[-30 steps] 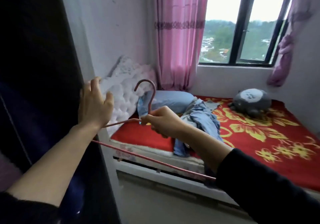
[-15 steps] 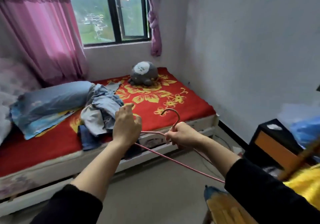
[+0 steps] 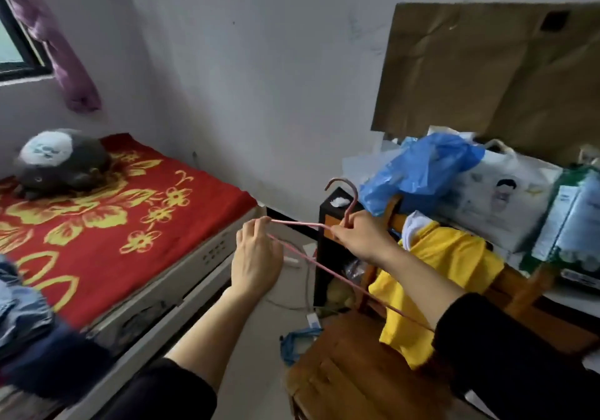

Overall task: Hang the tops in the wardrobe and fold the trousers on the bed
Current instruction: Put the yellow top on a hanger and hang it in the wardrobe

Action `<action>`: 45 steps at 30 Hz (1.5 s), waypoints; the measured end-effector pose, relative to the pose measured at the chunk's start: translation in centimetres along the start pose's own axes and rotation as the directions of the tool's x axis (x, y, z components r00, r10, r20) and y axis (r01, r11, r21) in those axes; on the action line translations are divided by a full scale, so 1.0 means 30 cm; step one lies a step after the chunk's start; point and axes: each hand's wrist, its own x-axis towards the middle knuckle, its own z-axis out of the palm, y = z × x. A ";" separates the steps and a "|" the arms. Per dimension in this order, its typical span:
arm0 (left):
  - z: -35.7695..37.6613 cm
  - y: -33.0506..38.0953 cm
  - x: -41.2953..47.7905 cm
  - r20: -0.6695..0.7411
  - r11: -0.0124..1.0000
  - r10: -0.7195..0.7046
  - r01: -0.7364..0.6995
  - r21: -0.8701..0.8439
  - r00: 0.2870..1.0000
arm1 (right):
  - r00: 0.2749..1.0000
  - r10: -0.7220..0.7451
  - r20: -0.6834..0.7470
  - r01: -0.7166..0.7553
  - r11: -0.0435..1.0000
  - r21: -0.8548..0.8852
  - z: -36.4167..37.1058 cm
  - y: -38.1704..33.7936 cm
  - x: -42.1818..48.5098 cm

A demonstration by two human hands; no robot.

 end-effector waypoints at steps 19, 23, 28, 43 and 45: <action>1.012 0.838 0.074 0.450 0.984 -0.088 0.007 0.179 0.889 | 0.978 -0.176 -0.111 0.185 0.980 0.074 -0.882 0.648 0.358; 1.036 0.890 0.121 0.469 0.957 -0.128 -0.015 0.290 0.874 | 0.976 -0.192 -0.099 0.199 0.978 0.067 -0.897 0.714 0.388; 1.022 0.927 0.159 0.514 0.960 -0.137 -0.014 0.279 0.846 | 0.976 -0.182 -0.122 0.191 0.980 0.061 -0.929 0.733 0.392; 0.643 0.797 0.196 0.470 0.688 -0.034 0.362 -0.629 0.882 | 0.961 -0.276 0.013 0.270 0.947 0.176 -0.920 0.650 0.361; 0.583 0.767 0.176 0.430 0.617 -0.025 0.352 -0.703 0.902 | 0.944 -0.268 0.191 0.236 0.956 0.173 -0.922 0.604 0.341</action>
